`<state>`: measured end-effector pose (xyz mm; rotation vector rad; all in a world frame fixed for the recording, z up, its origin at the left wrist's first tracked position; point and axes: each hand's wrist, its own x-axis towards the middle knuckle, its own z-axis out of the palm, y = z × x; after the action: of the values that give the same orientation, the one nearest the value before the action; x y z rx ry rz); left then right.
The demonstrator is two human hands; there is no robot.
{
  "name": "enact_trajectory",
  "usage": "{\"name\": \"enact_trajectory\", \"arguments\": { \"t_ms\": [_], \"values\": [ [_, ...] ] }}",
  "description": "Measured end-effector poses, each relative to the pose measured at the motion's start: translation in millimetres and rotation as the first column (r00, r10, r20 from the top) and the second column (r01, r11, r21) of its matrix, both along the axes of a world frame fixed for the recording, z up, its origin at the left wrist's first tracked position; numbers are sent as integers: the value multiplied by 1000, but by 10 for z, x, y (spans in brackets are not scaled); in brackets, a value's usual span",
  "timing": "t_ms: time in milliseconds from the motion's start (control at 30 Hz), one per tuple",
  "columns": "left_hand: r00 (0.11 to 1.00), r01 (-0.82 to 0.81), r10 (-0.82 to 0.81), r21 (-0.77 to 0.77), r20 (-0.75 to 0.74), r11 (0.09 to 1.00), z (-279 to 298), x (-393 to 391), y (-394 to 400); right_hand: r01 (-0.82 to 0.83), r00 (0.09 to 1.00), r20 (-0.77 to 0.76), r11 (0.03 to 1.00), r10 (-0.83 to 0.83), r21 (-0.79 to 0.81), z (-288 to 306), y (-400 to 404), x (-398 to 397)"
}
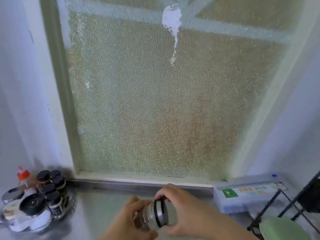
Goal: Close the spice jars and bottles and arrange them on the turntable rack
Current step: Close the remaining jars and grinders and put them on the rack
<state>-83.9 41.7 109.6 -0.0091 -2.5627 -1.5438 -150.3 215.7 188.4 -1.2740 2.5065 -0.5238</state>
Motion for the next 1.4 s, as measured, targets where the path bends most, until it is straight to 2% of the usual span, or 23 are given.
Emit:
{"name": "enact_trajectory", "arguments": {
  "t_ms": [133, 233, 533, 733, 933, 1100, 1200, 1267, 1400],
  "values": [
    [1000, -9, 8, -28, -8, 1000, 145, 65, -26, -51, 999, -9, 999, 51, -13, 155, -68, 75],
    [1000, -27, 26, -61, -18, 998, 186, 133, -47, -61, 995, -76, 998, 64, 31, 221, -102, 120],
    [991, -101, 91, -105, -94, 989, 264, 332, -131, 5, 995, -98, 997, 3, 79, 298, -371, 273],
    [981, -145, 130, -95, -146, 985, 271, 542, -237, -3, 996, 90, 998, -3, 68, 394, -492, 319],
    [944, -256, 206, -181, -257, 950, 322, 631, -318, 93, 993, 63, 995, -95, 39, 413, -631, 408],
    [924, -294, 205, -257, -324, 920, 369, 723, -298, 185, 912, 363, 982, -190, 50, 331, -679, 447],
    [924, -280, 207, -201, -321, 939, 375, 763, -329, 207, 894, 388, 975, -223, 84, 318, -702, 471],
    [938, -258, 215, -132, -272, 957, 402, 793, -351, 158, 929, 332, 987, -160, 32, 338, -671, 454],
    [944, -258, 226, -109, -242, 960, 439, 815, -387, -90, 959, 267, 996, 93, -25, 489, -616, 462]
  ]
}}
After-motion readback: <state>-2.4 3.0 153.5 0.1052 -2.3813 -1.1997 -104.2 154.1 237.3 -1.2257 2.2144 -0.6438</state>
